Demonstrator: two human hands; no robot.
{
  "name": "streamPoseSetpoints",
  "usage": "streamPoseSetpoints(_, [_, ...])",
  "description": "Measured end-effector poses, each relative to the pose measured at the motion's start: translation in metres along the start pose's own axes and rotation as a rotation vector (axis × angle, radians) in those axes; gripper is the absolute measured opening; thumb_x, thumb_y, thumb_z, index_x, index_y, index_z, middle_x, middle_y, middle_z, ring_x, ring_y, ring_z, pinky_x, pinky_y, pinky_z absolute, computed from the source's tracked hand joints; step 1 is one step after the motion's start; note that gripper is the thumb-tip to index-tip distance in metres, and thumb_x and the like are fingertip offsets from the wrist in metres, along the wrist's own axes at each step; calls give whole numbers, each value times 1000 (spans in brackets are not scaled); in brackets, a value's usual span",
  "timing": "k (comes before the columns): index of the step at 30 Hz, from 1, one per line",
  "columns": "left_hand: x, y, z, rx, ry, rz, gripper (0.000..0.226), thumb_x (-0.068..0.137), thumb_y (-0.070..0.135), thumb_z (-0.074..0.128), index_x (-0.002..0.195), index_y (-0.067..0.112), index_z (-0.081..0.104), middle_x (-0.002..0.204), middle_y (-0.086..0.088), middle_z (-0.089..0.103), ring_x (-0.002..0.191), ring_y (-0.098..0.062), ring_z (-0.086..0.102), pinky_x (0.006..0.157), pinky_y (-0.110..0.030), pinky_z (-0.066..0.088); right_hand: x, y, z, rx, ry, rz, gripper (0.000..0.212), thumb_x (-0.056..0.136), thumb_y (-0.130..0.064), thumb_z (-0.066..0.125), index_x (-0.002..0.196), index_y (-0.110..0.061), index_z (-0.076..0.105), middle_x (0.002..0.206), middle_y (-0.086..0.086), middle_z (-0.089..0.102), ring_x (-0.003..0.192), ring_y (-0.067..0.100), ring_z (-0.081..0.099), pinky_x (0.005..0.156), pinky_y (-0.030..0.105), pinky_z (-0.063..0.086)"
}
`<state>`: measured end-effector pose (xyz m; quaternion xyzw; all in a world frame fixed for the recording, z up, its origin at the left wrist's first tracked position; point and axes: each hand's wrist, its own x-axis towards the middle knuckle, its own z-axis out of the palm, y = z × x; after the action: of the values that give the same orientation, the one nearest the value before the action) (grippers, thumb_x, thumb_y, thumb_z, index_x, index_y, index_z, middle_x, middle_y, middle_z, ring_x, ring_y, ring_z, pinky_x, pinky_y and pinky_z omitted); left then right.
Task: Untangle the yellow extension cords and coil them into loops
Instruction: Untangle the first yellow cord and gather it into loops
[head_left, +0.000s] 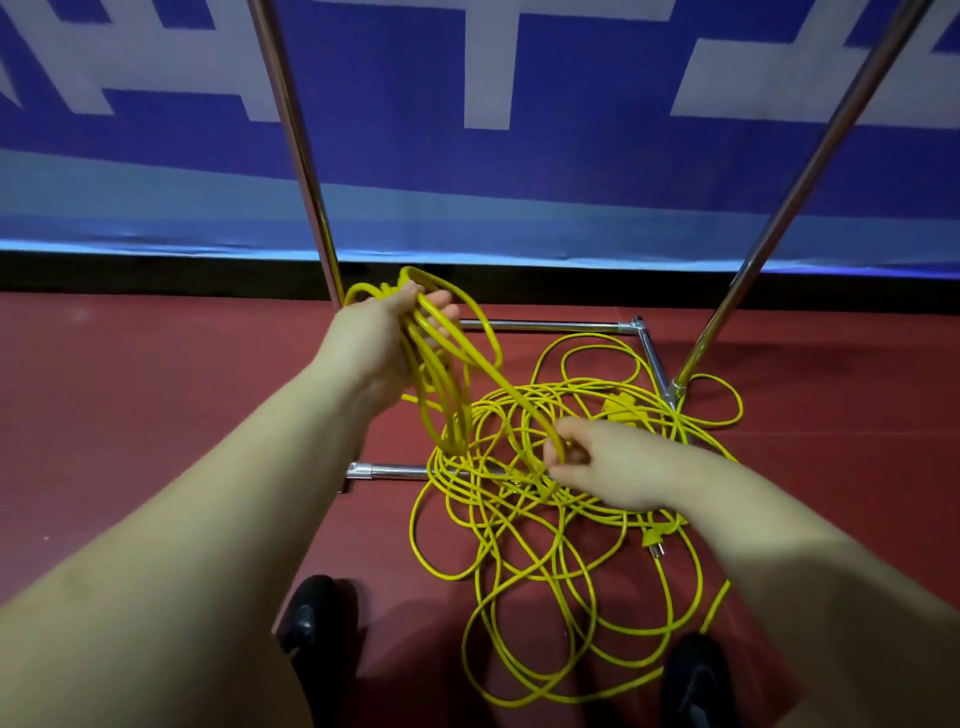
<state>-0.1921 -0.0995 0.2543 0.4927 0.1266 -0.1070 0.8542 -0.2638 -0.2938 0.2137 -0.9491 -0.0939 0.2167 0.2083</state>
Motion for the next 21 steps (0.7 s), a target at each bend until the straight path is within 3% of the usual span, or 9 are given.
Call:
streamPoseSetpoints(3, [4,7,-8,-44,14,28,21,101,14,37,87,8,52,61,-1,71,57,-11,69,52,-23,56,-1,6,-3,84,14,33,15,93,-8,47,93,-24,48,73,-6,52,69,14,51,68,27,42])
streamPoseSetpoints(8, [7,7,-15,-11,7,-33,24,102,20,36,84,12,51,66,-1,72,56,-13,69,54,-20,54,-4,9,-13,411,215,-5,21,97,-11,42,91,-30,49,83,21,60,63,19,51,59,28,42])
streamPoseSetpoints(12, [1,4,-12,121,-83,-69,26,101,21,36,82,13,50,69,1,73,48,-7,63,44,-14,47,-8,1,-24,880,352,82,19,98,-12,40,107,-21,54,74,4,50,59,14,57,48,18,51])
streamPoseSetpoints(17, [-8,0,-5,304,-179,-109,25,100,21,39,84,13,55,62,2,70,37,-3,47,39,-12,38,-8,2,-25,1007,436,194,13,93,-15,54,103,-12,62,69,2,57,40,1,52,43,17,48])
streamPoseSetpoints(21, [-14,-7,1,391,-276,-150,24,99,20,40,85,12,58,54,4,62,38,-4,44,39,-12,36,-3,-1,-28,1162,418,235,15,92,-13,55,104,-7,63,73,2,61,51,7,54,43,15,46])
